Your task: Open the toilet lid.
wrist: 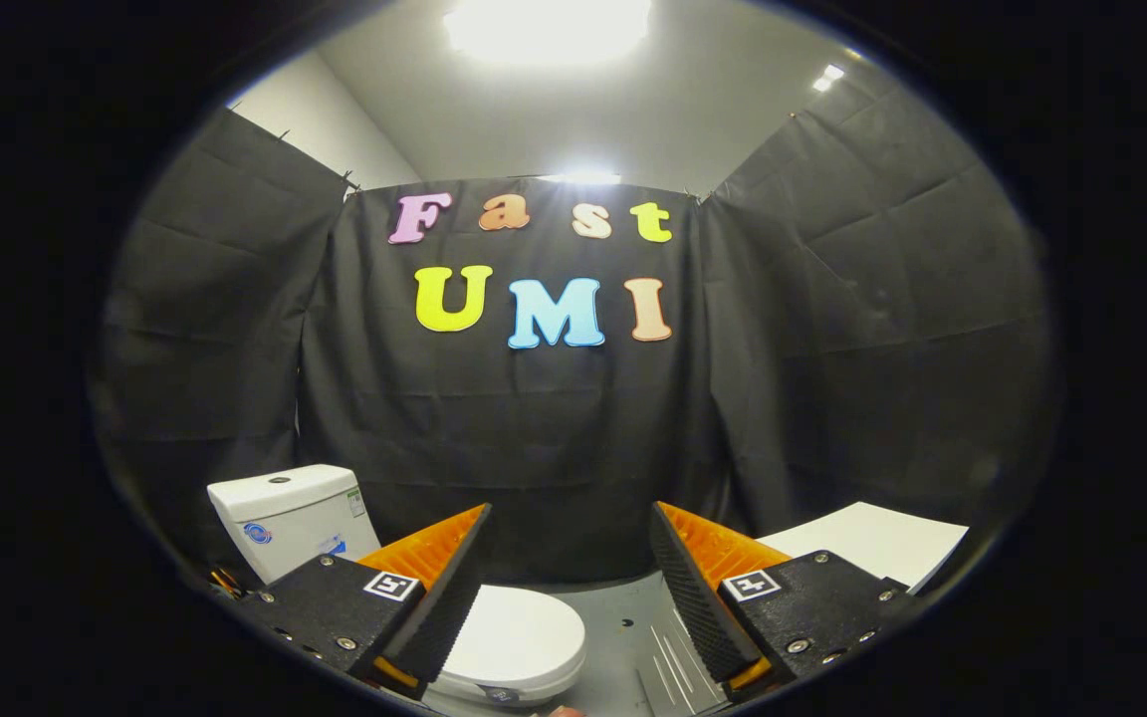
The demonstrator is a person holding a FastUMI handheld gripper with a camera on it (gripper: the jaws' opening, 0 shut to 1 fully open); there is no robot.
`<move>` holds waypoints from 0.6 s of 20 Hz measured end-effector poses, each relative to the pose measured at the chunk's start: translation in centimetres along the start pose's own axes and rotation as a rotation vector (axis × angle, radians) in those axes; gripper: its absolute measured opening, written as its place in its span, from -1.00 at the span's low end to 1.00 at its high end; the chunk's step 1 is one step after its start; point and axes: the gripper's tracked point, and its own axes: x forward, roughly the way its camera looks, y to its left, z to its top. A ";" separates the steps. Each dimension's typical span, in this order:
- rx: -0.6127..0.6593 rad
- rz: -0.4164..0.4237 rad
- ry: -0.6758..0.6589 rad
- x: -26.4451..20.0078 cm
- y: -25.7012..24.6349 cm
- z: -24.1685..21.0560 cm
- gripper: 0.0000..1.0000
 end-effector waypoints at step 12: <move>0.009 0.022 -0.010 2.3 2.2 0.4 0.89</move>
